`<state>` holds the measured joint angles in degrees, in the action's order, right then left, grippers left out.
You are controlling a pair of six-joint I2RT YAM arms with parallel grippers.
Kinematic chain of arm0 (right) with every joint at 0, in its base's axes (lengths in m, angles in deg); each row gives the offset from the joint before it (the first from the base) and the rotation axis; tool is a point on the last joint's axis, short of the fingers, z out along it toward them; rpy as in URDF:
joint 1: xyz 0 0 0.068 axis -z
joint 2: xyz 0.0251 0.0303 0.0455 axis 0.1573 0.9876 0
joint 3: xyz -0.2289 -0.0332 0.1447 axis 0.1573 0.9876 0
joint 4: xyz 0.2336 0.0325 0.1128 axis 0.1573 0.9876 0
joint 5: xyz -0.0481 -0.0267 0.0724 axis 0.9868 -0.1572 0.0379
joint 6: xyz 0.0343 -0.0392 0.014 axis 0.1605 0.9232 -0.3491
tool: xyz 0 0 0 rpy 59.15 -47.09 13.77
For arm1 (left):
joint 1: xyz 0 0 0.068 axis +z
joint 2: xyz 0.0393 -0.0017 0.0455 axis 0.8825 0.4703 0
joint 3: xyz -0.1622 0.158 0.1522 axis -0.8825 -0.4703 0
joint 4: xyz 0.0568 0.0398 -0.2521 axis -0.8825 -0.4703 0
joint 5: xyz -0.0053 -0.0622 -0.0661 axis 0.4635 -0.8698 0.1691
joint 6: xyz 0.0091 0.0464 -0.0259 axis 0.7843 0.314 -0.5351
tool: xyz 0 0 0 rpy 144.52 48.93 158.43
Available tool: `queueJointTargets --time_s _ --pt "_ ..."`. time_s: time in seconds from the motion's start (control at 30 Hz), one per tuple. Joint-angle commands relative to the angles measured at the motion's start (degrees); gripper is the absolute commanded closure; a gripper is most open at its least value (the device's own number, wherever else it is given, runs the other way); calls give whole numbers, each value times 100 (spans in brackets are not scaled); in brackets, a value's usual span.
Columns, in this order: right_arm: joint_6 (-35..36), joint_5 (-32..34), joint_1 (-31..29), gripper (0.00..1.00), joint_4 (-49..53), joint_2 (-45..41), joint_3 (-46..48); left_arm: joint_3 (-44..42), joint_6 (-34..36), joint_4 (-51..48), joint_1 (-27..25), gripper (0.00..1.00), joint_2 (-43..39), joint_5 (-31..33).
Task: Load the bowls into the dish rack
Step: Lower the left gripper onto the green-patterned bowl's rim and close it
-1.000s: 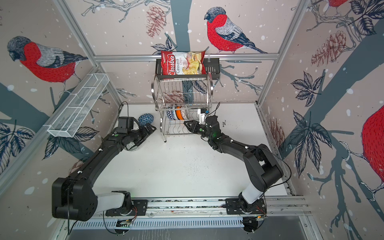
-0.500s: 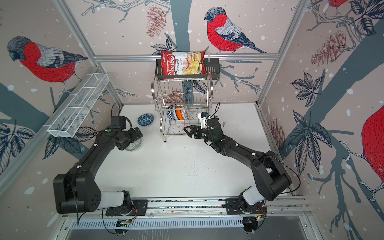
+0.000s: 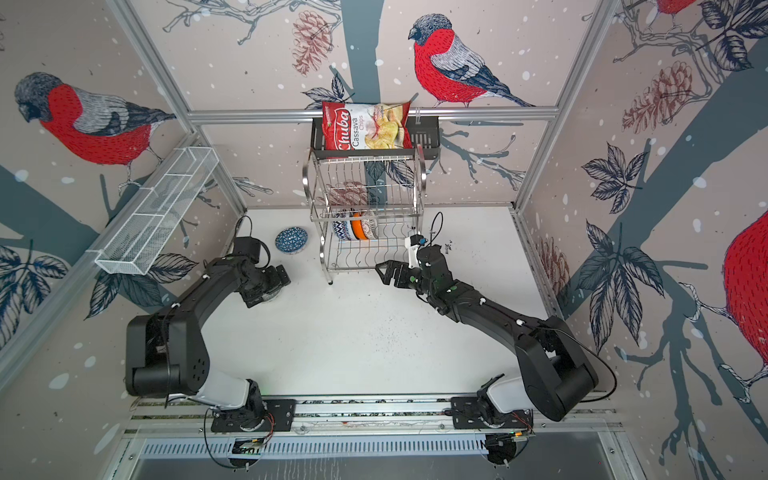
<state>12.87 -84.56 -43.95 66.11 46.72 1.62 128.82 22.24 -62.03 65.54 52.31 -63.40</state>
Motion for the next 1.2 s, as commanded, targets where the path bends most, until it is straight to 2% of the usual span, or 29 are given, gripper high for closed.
queueJointTargets --time_s 0.0,0.07,0.2,0.37,0.8,0.97,1.07,1.17 --pt "-89 216 58 1 76 -112 60 101 200 103 9 8 195 -71" --pt "-123 312 77 1 184 -85 30 157 277 95 9 10 330 -42" --pt "-280 1054 75 0 1232 203 -418 288 378 85 9 15 475 42" --pt "-186 984 79 1 1341 304 -546 414 438 111 9 21 678 89" --pt "-187 1469 35 1 937 -343 -189 529 536 366 3 59 1056 -202" --pt "-251 1596 43 0 1162 -296 -249 552 594 393 5 81 1117 -482" --pt "-286 1575 44 1 1107 -380 -154 512 596 393 -11 86 1160 -563" --pt "-347 1566 43 1 1101 -434 -90 425 597 393 -69 100 1121 -615"
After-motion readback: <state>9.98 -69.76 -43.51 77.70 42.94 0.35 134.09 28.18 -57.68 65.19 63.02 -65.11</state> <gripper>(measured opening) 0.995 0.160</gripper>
